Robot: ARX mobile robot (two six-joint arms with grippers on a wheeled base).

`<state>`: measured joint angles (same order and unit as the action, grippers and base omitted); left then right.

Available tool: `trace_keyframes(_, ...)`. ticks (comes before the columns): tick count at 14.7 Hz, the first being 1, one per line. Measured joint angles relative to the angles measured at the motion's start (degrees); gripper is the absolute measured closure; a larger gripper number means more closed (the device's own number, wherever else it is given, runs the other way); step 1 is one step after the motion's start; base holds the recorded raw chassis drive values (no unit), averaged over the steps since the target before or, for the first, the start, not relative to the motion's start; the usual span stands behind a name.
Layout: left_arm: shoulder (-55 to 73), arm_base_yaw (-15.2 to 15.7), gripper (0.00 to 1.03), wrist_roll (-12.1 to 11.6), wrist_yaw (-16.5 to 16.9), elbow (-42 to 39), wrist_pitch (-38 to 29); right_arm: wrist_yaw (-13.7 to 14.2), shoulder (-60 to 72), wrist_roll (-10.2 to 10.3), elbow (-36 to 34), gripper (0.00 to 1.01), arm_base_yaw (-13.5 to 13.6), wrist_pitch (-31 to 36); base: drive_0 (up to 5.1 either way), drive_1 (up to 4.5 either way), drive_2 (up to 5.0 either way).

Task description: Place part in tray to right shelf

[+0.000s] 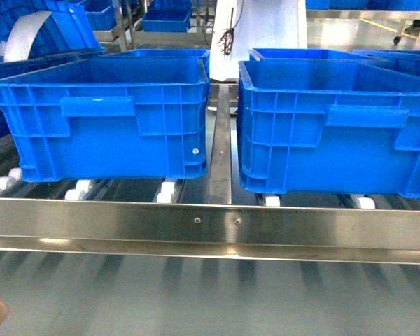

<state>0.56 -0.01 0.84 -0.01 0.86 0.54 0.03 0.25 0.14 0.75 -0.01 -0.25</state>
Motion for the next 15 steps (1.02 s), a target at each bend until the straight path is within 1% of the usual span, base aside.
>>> trace_keyframes(7, 0.0, 0.0, 0.91, 0.0, 0.0, 0.0, 0.0, 0.0, 0.0, 0.0, 0.0, 0.99, 0.0, 0.0, 0.0, 0.00, 0.0)
trace_keyframes(8, 0.0, 0.0, 0.91, 0.0, 0.0, 0.0, 0.0, 0.0, 0.0, 0.0, 0.0, 0.98, 0.0, 0.0, 0.0, 0.00, 0.0)
trace_keyframes(9, 0.0, 0.0, 0.91, 0.0, 0.0, 0.0, 0.0, 0.0, 0.0, 0.0, 0.0, 0.93, 0.0, 0.0, 0.0, 0.00, 0.0)
trace_keyframes(10, 0.0, 0.0, 0.91, 0.0, 0.0, 0.0, 0.0, 0.0, 0.0, 0.0, 0.0, 0.82, 0.0, 0.0, 0.0, 0.00, 0.0)
trace_keyframes(12, 0.0, 0.0, 0.91, 0.0, 0.0, 0.0, 0.0, 0.0, 0.0, 0.0, 0.0, 0.56, 0.0, 0.0, 0.0, 0.00, 0.0)
trace_keyframes(13, 0.0, 0.0, 0.91, 0.0, 0.0, 0.0, 0.0, 0.0, 0.0, 0.0, 0.0, 0.40, 0.0, 0.0, 0.0, 0.00, 0.0)
trace_keyframes(14, 0.0, 0.0, 0.91, 0.0, 0.0, 0.0, 0.0, 0.0, 0.0, 0.0, 0.0, 0.31, 0.0, 0.0, 0.0, 0.00, 0.0)
trace_keyframes(15, 0.0, 0.0, 0.91, 0.0, 0.0, 0.0, 0.0, 0.0, 0.0, 0.0, 0.0, 0.14, 0.0, 0.0, 0.0, 0.00, 0.0)
